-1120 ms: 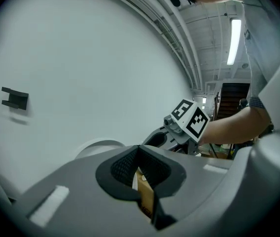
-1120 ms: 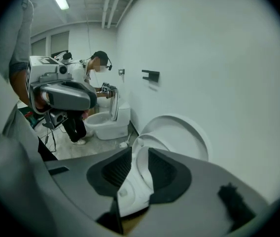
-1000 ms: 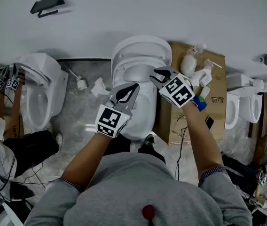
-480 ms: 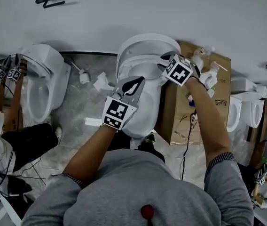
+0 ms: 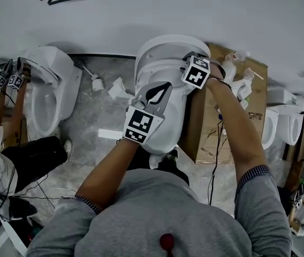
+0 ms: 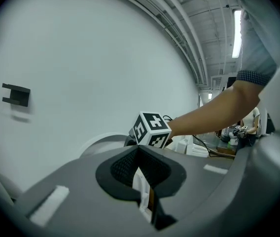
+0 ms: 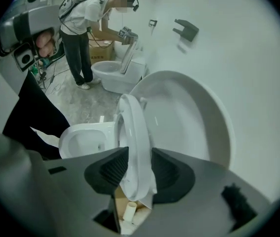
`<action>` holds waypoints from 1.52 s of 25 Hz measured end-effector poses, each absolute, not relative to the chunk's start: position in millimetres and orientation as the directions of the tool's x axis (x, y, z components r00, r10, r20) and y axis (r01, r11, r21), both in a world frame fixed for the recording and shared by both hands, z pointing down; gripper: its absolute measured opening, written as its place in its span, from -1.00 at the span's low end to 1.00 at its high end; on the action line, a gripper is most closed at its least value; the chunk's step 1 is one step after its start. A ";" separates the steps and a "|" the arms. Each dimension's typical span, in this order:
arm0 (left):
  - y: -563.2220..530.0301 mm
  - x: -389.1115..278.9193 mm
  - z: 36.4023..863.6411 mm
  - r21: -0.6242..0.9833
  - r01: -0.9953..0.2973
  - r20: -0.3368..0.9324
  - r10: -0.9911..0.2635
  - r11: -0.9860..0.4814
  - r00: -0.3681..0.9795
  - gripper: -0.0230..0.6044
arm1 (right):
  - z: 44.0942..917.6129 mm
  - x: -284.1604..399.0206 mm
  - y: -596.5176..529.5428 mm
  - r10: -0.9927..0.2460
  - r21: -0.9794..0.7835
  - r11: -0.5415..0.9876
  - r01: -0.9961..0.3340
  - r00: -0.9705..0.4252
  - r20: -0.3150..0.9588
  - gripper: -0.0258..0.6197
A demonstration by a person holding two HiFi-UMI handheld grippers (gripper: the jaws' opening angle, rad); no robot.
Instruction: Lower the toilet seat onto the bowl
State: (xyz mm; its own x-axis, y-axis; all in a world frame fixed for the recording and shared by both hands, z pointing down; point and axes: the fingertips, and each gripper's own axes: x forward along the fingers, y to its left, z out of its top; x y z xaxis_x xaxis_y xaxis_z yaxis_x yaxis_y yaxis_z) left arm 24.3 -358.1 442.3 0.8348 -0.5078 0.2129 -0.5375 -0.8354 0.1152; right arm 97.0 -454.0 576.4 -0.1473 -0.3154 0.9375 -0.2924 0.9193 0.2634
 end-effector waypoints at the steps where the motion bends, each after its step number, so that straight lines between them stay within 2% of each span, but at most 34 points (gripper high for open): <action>1: -357.9 23.6 443.8 0.117 -0.539 0.215 -0.509 -0.834 0.834 -0.90 | 580.8 97.7 -454.6 -0.308 0.259 0.922 -0.289 -0.141 0.941 -0.44; 3: -358.6 21.2 447.2 0.126 -0.546 0.219 -0.514 -0.828 0.830 -0.90 | 586.2 99.2 -458.3 -0.311 0.261 0.920 -0.291 -0.138 0.940 -0.45; 5: -359.8 18.8 451.0 0.142 -0.554 0.222 -0.519 -0.820 0.825 -0.90 | 586.1 101.0 -462.1 -0.325 0.275 0.916 -0.292 -0.139 0.936 -0.62; 22: -350.6 18.2 455.8 0.197 -0.494 0.222 -0.453 -0.847 0.864 -0.90 | 585.8 90.0 -420.4 -0.274 0.234 0.929 -0.287 -0.110 0.955 -0.61; 38: -311.7 7.1 461.2 0.217 -0.445 0.239 -0.394 -0.869 0.887 -0.90 | 584.7 77.8 -347.2 -0.318 0.258 0.900 -0.350 -0.124 0.940 -0.56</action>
State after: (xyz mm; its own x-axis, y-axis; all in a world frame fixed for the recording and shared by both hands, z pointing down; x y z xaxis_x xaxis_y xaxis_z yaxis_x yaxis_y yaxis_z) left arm 7.1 -311.7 461.2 0.8874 -0.3943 0.2387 -0.4445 -0.8691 0.2170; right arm 77.8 -347.2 584.7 -0.1239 -0.3179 0.9400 -0.3504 0.9003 0.2583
